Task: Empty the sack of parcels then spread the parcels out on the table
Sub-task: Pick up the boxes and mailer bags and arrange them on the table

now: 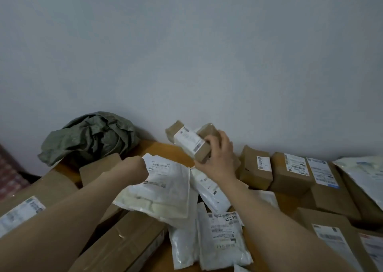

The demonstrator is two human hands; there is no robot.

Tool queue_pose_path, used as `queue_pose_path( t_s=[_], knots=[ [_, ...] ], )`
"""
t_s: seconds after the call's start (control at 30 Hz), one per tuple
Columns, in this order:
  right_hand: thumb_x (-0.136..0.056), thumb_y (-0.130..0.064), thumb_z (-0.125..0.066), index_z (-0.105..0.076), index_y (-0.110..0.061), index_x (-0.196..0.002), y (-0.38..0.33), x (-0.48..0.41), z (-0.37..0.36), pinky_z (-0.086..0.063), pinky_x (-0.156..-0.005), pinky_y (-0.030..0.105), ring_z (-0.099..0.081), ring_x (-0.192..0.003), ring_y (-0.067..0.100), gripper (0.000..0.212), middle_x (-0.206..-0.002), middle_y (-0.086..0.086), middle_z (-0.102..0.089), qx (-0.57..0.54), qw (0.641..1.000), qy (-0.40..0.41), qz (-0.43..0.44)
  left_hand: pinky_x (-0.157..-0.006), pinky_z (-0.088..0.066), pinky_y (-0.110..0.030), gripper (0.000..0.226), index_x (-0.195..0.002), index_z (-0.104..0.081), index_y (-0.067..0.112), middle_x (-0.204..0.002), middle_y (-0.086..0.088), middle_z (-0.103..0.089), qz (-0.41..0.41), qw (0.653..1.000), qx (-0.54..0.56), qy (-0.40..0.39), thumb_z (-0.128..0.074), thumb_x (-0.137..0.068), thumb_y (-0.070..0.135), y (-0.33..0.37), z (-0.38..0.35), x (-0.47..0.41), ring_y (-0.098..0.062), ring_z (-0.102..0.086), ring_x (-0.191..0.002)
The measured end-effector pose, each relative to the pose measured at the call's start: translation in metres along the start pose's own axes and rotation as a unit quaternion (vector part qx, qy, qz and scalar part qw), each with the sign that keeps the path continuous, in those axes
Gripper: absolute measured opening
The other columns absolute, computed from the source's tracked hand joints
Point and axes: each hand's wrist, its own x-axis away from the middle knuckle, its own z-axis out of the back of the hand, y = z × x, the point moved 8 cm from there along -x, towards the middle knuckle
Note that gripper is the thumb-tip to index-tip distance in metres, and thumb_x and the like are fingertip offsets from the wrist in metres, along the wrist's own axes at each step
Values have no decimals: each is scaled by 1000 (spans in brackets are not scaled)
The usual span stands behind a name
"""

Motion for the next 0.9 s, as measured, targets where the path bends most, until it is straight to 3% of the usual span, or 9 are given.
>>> queue_pose_path(
  t_s=[0.1, 0.17, 0.23, 0.33, 0.43, 0.53, 0.6, 0.77, 0.9],
  knots=[
    [-58, -32, -85, -38, -27, -114, -16, -4, -53, -12, -113, 59, -24, -132, 41, 74, -142, 20, -23, 66, 997, -25, 43, -81, -46, -27, 27, -106, -64, 10, -108, -6, -59, -9, 1000, 20, -5, -39, -95, 11, 0, -7, -13, -19, -55, -95],
    [-63, -36, -82, -42, -27, -120, -23, -9, -85, -4, -115, 48, -18, -136, 38, 70, -147, 16, -16, 48, 995, -76, 38, -75, -45, -22, 36, -125, -58, 7, -123, -8, -58, 10, 1000, 30, 1, -37, -96, 9, -12, -13, -23, -19, -54, -97],
    [-62, -35, -82, -46, -24, -118, -33, -9, -106, -25, -110, 41, -26, -133, 26, 67, -145, 9, -24, -56, 989, -131, 25, -65, -44, -24, 30, -113, -63, 7, -106, -9, -63, 45, 997, 54, 43, -40, -96, 13, -31, -12, -35, -20, -56, -85],
    [-61, -18, -83, -44, -17, -106, -33, -12, -107, -48, -82, 23, -53, -101, -2, 59, -108, -12, -53, -329, 932, -128, -89, -54, -41, -29, 22, -80, -59, 5, -75, -8, -57, 111, 982, 112, 104, -44, -92, 15, -58, -9, -48, -21, -54, -67],
    [-69, -13, -76, -47, -16, -109, 9, -18, -94, -53, -78, 29, -59, -93, 12, 50, -101, -4, -59, -471, 841, -16, -267, -63, -43, -32, 16, -89, -55, 5, -92, -13, -55, 103, 973, 128, 162, -44, -90, 17, -50, -2, -56, -27, -54, -79],
    [-76, -16, -73, -53, -18, -111, 66, -18, -77, -54, -82, 32, -63, -96, 14, 40, -110, 2, -64, -453, 809, 96, -362, -94, -41, -40, 46, -130, -44, 15, -134, -13, -38, 57, 974, 117, 185, -48, -92, 39, -20, -2, -68, -31, -39, -123],
    [-75, -22, -75, -54, -17, -115, 97, -9, -77, -54, -87, 36, -64, -99, 18, 45, -114, 5, -65, -424, 795, 107, -420, -108, -31, -46, 65, -144, -30, 26, -150, -11, -20, 14, 985, 83, 153, -50, -88, 52, 8, -11, -77, -32, -17, -140],
    [-81, -27, -73, -29, -15, -144, 137, 18, -91, -53, -82, 37, -56, -113, 28, 78, -132, 10, -52, -387, 747, 81, -535, -111, -5, -62, 87, -145, -4, 51, -158, -3, 17, -60, 995, -55, 57, -48, -75, 77, 55, -45, -103, -30, 19, -144],
    [-78, -20, -77, -34, -17, -141, 151, 22, -114, -57, -77, 35, -58, -112, 28, 76, -132, 10, -53, -434, 716, 74, -541, -111, 1, -66, 83, -146, 2, 48, -160, 0, 12, -131, 977, -159, 49, -44, -81, 71, 81, -59, -113, -26, 17, -145]
  ],
)
